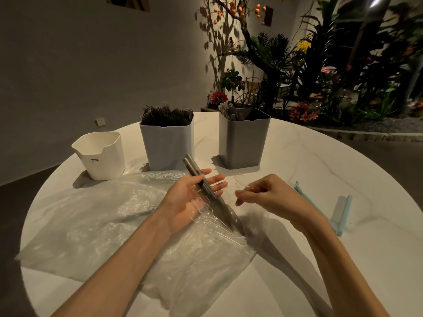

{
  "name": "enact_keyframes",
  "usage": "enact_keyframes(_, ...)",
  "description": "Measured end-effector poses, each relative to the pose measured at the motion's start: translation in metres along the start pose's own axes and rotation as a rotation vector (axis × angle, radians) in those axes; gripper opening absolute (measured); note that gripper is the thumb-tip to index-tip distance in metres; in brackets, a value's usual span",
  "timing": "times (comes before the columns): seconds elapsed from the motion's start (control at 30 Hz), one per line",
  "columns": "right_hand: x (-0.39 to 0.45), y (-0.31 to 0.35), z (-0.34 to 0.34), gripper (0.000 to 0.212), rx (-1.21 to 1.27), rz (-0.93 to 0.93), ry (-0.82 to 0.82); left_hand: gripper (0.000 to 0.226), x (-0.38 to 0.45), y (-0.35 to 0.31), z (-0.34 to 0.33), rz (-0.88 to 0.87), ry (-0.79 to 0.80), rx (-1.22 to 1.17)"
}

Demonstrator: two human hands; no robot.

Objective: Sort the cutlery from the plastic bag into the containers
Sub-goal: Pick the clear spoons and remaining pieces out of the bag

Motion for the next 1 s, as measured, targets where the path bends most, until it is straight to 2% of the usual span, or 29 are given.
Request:
enact_keyframes(0.17,0.0,0.006,-0.009,0.038,0.134,0.009,0.086,0.033,-0.001,-0.002,0.0,-0.002,-0.024,0.116)
enact_keyframes(0.33,-0.004,0.011,-0.011,0.033,0.435,-0.008,0.119,0.032,-0.003,-0.002,0.0,-0.007,-0.027,0.238)
enact_keyframes(0.47,-0.005,0.013,-0.008,0.022,0.544,0.012,0.06,0.03,-0.005,-0.002,-0.002,-0.01,-0.017,0.265)
enact_keyframes(0.7,-0.005,0.016,-0.004,0.018,0.724,-0.007,0.022,0.029,-0.005,-0.002,-0.001,-0.016,-0.015,0.333)
enact_keyframes(0.8,-0.005,0.016,-0.002,0.027,0.781,-0.025,0.02,0.025,-0.003,-0.004,0.0,-0.064,-0.08,0.47)
enact_keyframes(0.9,-0.006,0.013,-0.001,0.033,0.834,-0.055,0.023,0.015,0.001,-0.005,0.007,-0.109,-0.216,0.628)
enact_keyframes(0.93,-0.006,0.013,-0.001,0.035,0.844,-0.06,0.024,0.017,0.001,-0.005,0.01,-0.112,-0.257,0.679)
enact_keyframes(1.0,-0.005,0.01,-0.001,0.035,0.793,-0.052,0.024,0.035,0.002,-0.011,0.016,-0.161,-0.318,0.881)
Point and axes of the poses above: each hand's wrist, its own x-axis towards the middle knuckle, its own z-axis out of the back of the hand, y = z × x, the point moved 7 cm from there along x, towards the middle knuckle, and after that the axes turned 10 degrees about z, right-handed, at the moved point
